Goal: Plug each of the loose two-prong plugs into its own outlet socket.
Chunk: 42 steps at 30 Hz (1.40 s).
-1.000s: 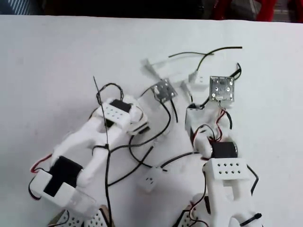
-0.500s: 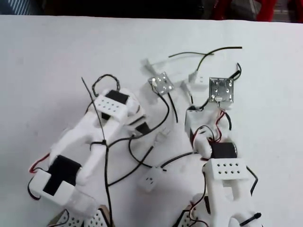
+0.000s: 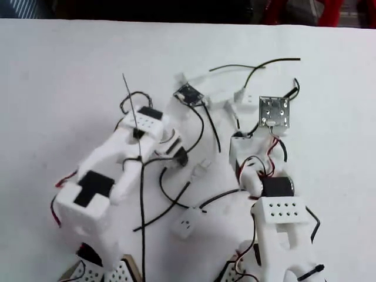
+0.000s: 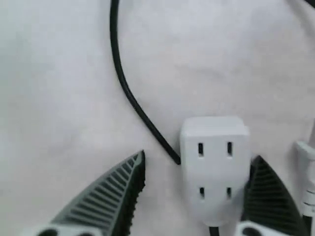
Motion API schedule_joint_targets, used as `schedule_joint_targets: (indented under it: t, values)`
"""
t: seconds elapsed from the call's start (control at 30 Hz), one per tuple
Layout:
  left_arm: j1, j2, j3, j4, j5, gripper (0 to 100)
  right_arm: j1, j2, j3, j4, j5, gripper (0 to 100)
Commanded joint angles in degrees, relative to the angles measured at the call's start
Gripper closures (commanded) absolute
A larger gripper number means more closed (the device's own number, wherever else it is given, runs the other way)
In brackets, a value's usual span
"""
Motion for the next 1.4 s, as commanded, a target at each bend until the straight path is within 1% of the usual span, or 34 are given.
schedule_joint_targets:
  t: [0.0,0.1,0.17,0.2,0.27,0.37,0.4,0.47,0.63,0.7,0.77,0.87,1.03,1.1,1.17,1.3,1.37]
  values:
    - [0.13,5.67,-13.19,9.32,-4.22,78,-0.66,-1.19,-0.62,-0.75,0.18,98.1]
    - [1.1,7.16,-16.44,10.02,-15.12,90,-0.66,-1.19,-0.62,-0.75,0.18,98.1]
    - [1.1,7.25,-17.23,10.02,-21.19,92,-0.66,-1.19,-0.26,-0.84,0.18,98.1]
    - [0.75,7.25,-17.32,9.76,-23.21,91,-0.66,-1.19,0.0,-1.01,0.18,98.1]
    - [0.04,7.16,-17.41,9.67,-24.26,85,-0.66,-1.19,0.18,-1.1,0.18,98.1]
    - [-0.66,7.08,-17.41,10.2,-24.18,72,-0.66,-1.19,0.18,-1.1,0.18,98.1]
    - [-1.01,6.99,-17.41,10.29,-23.65,69,-0.66,-1.19,0.18,-1.1,0.18,98.0]
    - [-1.71,5.76,-18.02,11.43,-20.84,66,-0.66,-1.19,0.18,-0.92,0.18,98.0]
    - [-2.42,-4.26,-19.96,19.69,-17.23,66,-0.66,-1.19,0.26,-0.66,2.81,98.0]
    - [-2.51,-9.8,-19.08,21.71,-15.91,66,-0.75,-1.19,0.26,-0.4,3.34,98.0]
    - [-3.82,-14.99,-17.41,21.98,-13.98,66,-1.1,-1.19,-0.18,0.66,3.43,98.0]
    - [-6.99,-21.67,-14.51,21.89,-10.46,66,-3.74,-1.19,-0.18,1.89,4.4,98.0]
    - [-14.55,-31.16,-7.12,21.8,-2.64,66,-11.03,-1.19,-0.35,2.24,8.44,98.1]
    - [-17.36,-34.59,-2.99,20.31,0.44,66,-14.11,-1.1,-2.11,2.59,8.97,98.1]
    - [-19.38,-37.49,2.11,16.88,2.02,66,-16.57,0.13,-5.1,3.47,9.67,98.1]
    - [-20.35,-43.47,14.51,6.15,2.46,66,-21.05,8.92,-14.86,8.04,9.32,98.1]
    - [-20.35,-46.99,20.22,0.62,2.81,66,-22.64,14.37,-18.99,8.57,9.23,98.1]
